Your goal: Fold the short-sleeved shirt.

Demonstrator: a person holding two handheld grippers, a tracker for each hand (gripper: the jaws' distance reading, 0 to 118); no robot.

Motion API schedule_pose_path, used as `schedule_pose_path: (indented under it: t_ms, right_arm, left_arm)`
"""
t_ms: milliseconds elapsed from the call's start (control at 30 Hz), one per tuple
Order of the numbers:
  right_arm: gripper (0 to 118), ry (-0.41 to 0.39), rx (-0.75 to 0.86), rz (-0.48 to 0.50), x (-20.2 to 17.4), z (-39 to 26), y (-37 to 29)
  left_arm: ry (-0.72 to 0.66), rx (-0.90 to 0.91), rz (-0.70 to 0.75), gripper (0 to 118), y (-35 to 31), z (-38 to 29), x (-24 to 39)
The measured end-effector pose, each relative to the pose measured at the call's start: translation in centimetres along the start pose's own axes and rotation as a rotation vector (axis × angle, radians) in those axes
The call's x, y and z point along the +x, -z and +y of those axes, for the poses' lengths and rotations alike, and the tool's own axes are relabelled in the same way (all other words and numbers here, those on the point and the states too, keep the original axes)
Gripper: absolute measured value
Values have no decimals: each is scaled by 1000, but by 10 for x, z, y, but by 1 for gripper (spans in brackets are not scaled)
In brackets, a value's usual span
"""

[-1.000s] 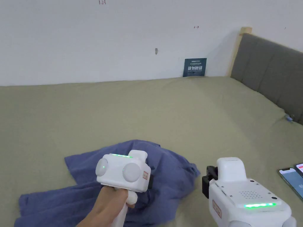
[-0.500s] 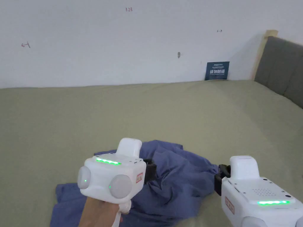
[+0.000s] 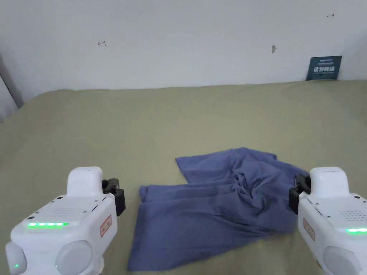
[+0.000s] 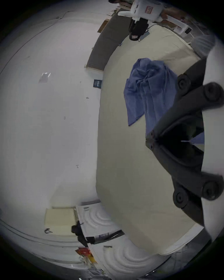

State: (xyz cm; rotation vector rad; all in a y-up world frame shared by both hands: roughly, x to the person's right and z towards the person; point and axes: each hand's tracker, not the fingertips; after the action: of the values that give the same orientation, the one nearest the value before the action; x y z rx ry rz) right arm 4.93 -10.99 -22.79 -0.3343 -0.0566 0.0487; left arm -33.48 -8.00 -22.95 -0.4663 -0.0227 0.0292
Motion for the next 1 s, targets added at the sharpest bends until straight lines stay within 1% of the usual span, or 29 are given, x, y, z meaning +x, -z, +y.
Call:
schedule_pose_path:
  t_ms: [100,167,300,400,433,467,500,533,567,600,667,733,767,800,833,867,900,933,967,1000]
  right_arm:
    - [0,7,-4,22,-9,0,5]
    - [0,4,-14,31,-14,0,12]
    - [0,-1,-39,49,-16,-2,26]
    - [0,-18,-60,47,-13,-6,37]
    - [0,-20,-70,48,-11,-7,40]
    - [0,-21,-83,48,-9,-9,44]
    - [0,-23,-92,43,-8,-12,47]
    - [0,-25,-97,40,-6,-14,49]
    - [0,-30,-108,36,-3,-17,53]
    - [0,-37,-119,28,-1,-20,56]
    - [0,-36,-134,20,4,-25,61]
    - [0,-33,-154,7,8,-29,64]
    - [0,-30,-162,1,12,-30,66]
    - [0,-22,-174,-10,17,-31,67]
    - [0,-12,-180,-15,22,-31,67]
    - [0,-1,-191,-27,28,-32,69]
    - [0,3,-207,-51,35,-32,72]
    - [0,-2,-212,-60,42,-31,75]
    - [0,2,-226,-79,52,-30,79]
    - [0,8,-244,-97,62,-28,85]
  left_arm:
    - [-35,-54,-33,0,23,2,-6]
    - [-30,-125,-69,0,44,10,-1]
    - [-80,-306,-119,0,127,28,-3]
    - [-43,-465,-122,1,190,34,1]
    - [-27,-500,-112,20,207,32,2]
    - [-15,-512,-79,61,223,29,4]
    - [20,-569,-79,105,240,26,5]
    - [23,-625,-93,118,248,21,7]
    - [28,-650,-72,114,254,15,11]
    - [51,-628,-28,107,256,11,18]
    - [94,-659,-27,95,263,3,23]
    - [89,-694,-18,89,266,-7,29]
    - [108,-667,-2,72,260,-5,34]
    - [137,-661,-14,33,259,0,32]
    - [158,-644,-76,6,252,4,35]
    - [160,-642,-120,5,243,6,40]
    - [172,-638,-87,6,239,5,49]
    - [239,-652,-98,5,238,3,53]
    - [252,-642,-110,6,237,-2,56]
    - [233,-646,-99,6,236,-6,57]
